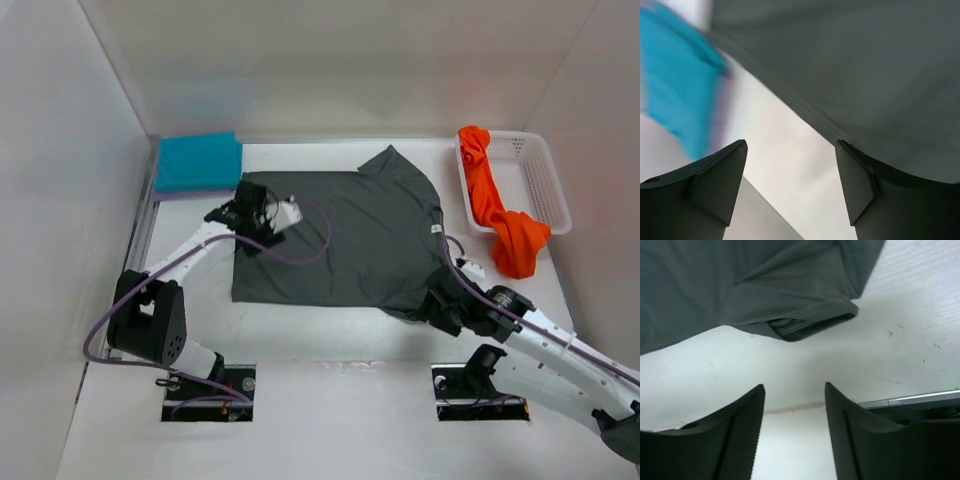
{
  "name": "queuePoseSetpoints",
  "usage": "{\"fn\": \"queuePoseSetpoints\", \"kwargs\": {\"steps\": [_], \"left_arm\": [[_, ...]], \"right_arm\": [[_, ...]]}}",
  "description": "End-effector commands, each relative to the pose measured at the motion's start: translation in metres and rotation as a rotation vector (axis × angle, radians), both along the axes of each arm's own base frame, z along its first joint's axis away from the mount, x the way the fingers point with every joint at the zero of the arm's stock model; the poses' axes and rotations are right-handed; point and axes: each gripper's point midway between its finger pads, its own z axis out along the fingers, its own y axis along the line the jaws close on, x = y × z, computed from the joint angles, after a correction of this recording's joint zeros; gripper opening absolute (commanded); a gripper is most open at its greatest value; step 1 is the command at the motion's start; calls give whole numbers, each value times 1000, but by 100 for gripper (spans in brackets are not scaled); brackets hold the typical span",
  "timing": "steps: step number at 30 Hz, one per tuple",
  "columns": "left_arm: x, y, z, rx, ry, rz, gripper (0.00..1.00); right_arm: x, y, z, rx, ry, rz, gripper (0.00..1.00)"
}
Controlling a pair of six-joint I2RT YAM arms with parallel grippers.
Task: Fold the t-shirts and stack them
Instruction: Flatten out the tshirt
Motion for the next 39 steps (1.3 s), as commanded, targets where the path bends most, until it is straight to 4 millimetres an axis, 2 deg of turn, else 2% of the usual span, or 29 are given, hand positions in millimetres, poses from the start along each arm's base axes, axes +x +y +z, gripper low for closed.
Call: {"fn": "queuePoseSetpoints", "kwargs": {"steps": [1,3,6,12,16,20,22,24,28,33,37,39], "left_arm": [[-76,29,-55,131,276,-64,69],[-97,35,-62,144,327,-64,68],[-114,36,-70,163,357,-78,68],[-130,36,-84,201,385,-109,68],[-134,37,-81,201,386,-99,67],[-120,38,-56,184,324,-65,67],[-124,35,-49,182,331,-75,68],[-135,30,-50,188,368,-98,68],[-154,33,-72,215,410,-101,68],[-168,35,-90,222,432,-83,69],[-166,37,-98,226,424,-75,69],[-166,38,-102,232,429,-72,65]], "right_arm": [[3,2,-3,59,17,-147,57],[8,-8,-6,10,15,-169,62],[20,-21,-6,-28,-16,-225,63],[28,-47,-11,-4,-42,-405,62],[26,-57,-17,-15,-17,-456,62],[26,-60,-24,-34,11,-463,63],[31,-60,-28,-37,25,-464,63],[41,-55,-30,-19,26,-456,63],[53,-50,-37,-5,44,-453,62],[57,-40,-46,38,63,-448,52],[57,-34,-51,65,77,-456,34],[55,-34,-51,72,77,-461,24]]}}
